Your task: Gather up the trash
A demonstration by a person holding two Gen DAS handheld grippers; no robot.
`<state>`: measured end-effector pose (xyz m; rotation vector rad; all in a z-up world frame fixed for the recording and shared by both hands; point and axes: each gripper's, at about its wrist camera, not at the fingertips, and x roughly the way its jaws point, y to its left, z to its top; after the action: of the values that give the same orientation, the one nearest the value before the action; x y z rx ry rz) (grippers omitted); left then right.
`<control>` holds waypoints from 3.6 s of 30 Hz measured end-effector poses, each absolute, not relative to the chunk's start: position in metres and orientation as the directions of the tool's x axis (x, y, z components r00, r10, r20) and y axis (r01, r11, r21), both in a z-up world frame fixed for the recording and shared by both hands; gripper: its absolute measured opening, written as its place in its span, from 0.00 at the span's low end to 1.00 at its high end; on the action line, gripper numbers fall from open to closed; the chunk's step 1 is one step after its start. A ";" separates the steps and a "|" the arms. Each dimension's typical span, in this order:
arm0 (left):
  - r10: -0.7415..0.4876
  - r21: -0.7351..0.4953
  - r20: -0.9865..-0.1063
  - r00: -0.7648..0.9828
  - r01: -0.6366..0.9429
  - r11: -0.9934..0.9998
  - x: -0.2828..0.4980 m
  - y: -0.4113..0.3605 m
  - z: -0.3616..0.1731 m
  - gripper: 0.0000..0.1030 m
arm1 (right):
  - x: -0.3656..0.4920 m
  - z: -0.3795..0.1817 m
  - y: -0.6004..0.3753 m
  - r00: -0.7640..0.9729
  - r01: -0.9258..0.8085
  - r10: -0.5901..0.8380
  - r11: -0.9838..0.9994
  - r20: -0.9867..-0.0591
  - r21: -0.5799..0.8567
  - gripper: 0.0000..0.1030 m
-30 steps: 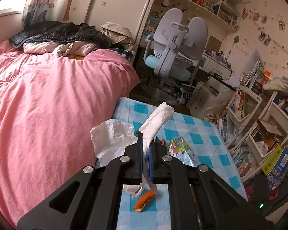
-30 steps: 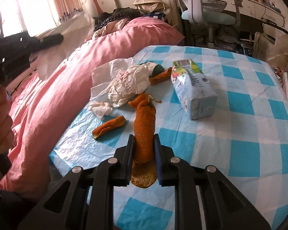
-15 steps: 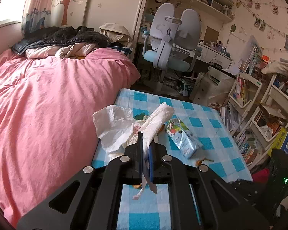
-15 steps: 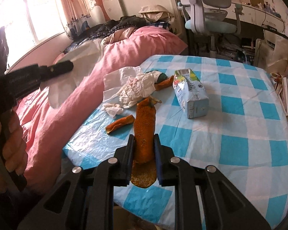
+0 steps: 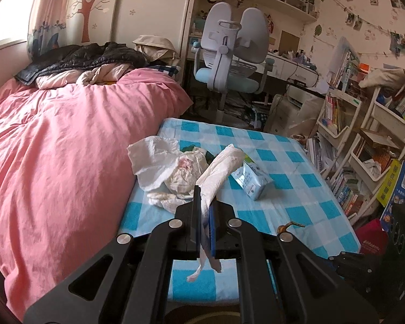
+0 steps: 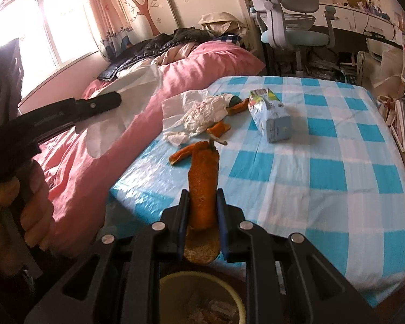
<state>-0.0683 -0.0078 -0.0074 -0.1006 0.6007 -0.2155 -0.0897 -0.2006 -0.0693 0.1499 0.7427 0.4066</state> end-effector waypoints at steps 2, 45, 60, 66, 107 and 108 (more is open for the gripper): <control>-0.234 -0.160 -0.550 0.801 0.174 0.972 -0.075 -0.009 -0.009 0.05 | -0.095 -0.069 -0.201 0.665 -0.306 0.411 0.912 -0.624 0.274 0.20; -0.194 -0.130 -0.752 0.631 0.147 0.981 -0.227 -0.036 -0.093 0.76 | -0.195 -0.075 -0.246 0.767 0.006 0.108 0.985 -0.633 0.174 0.88; -0.037 -0.093 -0.620 0.784 -0.026 0.995 -0.221 -0.011 -0.069 0.92 | -0.205 -0.061 -0.237 0.852 0.041 -0.028 0.999 -0.523 0.012 0.93; -0.025 -0.061 -0.583 0.812 -0.013 0.998 -0.223 -0.017 -0.066 0.93 | -0.204 -0.060 -0.237 0.856 0.051 -0.038 0.999 -0.515 0.010 0.93; 0.001 -0.051 -0.497 0.867 -0.030 0.998 -0.222 -0.015 -0.055 0.93 | -0.209 -0.055 -0.232 0.875 0.051 -0.053 0.999 -0.481 -0.017 0.93; 0.002 -0.051 -0.497 0.868 -0.031 0.998 -0.222 -0.015 -0.055 0.93 | -0.209 -0.055 -0.232 0.875 0.049 -0.052 0.999 -0.481 -0.018 0.93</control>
<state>-0.2225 -0.0146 -0.0551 -0.0585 0.5199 0.0174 -0.2094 -0.2320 -0.0547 -0.0052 0.5019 -0.0527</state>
